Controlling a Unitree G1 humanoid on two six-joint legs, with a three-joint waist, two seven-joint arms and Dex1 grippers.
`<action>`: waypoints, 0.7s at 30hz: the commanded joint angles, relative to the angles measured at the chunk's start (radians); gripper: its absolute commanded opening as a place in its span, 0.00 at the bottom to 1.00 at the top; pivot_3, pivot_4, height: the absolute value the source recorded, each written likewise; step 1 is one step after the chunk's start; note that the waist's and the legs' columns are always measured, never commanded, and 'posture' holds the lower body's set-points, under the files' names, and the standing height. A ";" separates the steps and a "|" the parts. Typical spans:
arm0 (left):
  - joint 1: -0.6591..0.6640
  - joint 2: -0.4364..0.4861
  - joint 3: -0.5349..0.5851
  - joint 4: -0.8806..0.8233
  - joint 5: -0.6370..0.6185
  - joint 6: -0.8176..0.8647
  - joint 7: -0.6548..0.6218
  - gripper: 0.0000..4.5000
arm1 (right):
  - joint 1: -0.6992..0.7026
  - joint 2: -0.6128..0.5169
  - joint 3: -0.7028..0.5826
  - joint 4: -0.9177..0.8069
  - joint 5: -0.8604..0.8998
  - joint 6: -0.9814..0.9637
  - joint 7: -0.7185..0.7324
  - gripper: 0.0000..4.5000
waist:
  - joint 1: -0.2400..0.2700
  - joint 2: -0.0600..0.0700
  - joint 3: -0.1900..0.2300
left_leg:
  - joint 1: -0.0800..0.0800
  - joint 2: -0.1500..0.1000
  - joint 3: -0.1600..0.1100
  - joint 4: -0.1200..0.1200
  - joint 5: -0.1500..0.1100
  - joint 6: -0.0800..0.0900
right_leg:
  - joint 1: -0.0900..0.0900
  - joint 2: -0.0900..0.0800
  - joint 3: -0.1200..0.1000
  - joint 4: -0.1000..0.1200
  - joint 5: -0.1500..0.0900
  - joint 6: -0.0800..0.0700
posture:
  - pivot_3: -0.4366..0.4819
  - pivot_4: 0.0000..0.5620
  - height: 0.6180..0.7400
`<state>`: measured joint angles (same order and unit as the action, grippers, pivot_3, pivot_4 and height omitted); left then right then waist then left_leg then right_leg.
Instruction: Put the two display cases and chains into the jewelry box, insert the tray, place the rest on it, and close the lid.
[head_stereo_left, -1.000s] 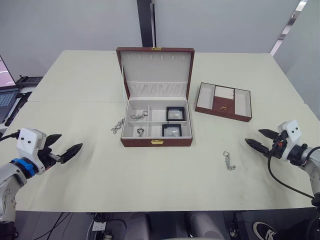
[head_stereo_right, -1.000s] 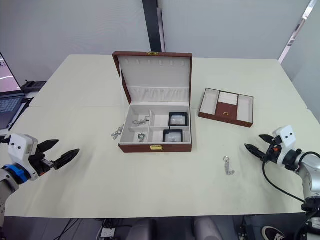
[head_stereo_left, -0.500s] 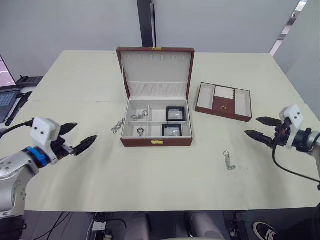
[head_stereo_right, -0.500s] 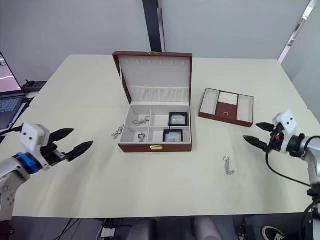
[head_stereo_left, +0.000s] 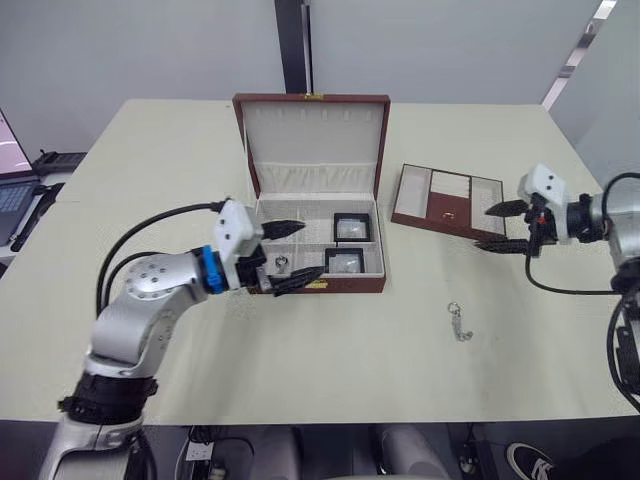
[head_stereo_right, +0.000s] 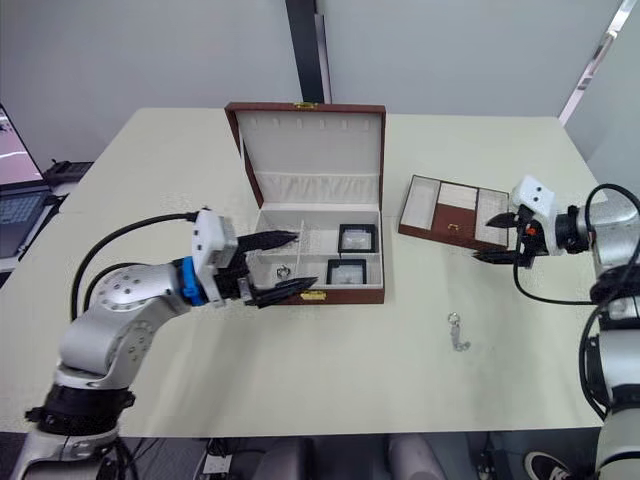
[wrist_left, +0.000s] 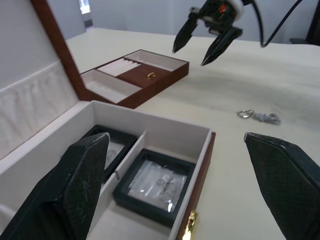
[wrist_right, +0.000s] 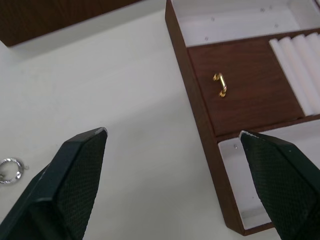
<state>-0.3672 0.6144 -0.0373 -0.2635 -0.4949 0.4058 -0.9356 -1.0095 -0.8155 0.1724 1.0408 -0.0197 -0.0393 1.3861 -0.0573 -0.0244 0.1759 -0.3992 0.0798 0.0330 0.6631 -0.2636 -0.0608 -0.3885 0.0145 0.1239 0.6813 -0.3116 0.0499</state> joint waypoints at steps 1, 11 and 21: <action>-0.025 -0.042 -0.046 -0.016 0.020 -0.029 -0.004 1.00 | -0.071 0.017 0.019 0.110 -0.067 -0.082 -0.043 1.00 | 0.000 0.000 0.000 | 0.000 0.000 0.000 0.000 0.000 0.000 | 0.000 0.000 0.000 0.000 0.000 0.000 | 0.48 0.27 1.00; -0.051 -0.131 -0.108 0.015 0.077 -0.081 0.011 1.00 | -0.144 0.089 0.041 0.255 -0.178 -0.135 -0.190 1.00 | -0.002 0.001 0.000 | 0.000 0.000 0.000 0.002 0.001 -0.001 | 0.001 0.000 0.000 0.002 0.000 0.000 | 0.48 0.27 1.00; -0.055 -0.149 -0.103 0.028 0.097 -0.103 0.024 1.00 | -0.163 0.115 0.052 0.289 -0.261 -0.141 -0.273 0.79 | -0.002 0.001 0.000 | 0.001 0.000 0.000 0.001 0.002 -0.004 | 0.001 0.000 0.001 0.002 0.000 0.000 | 0.48 0.27 1.00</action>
<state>-0.4095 0.4709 -0.1515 -0.2231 -0.4025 0.3210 -0.9175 -1.1334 -0.6936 0.2357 1.3360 -0.2760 -0.1708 1.1243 -0.0596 -0.0233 0.1762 -0.3986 0.0797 0.0330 0.6646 -0.2612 -0.0649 -0.3878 0.0143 0.1245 0.6831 -0.3114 0.0500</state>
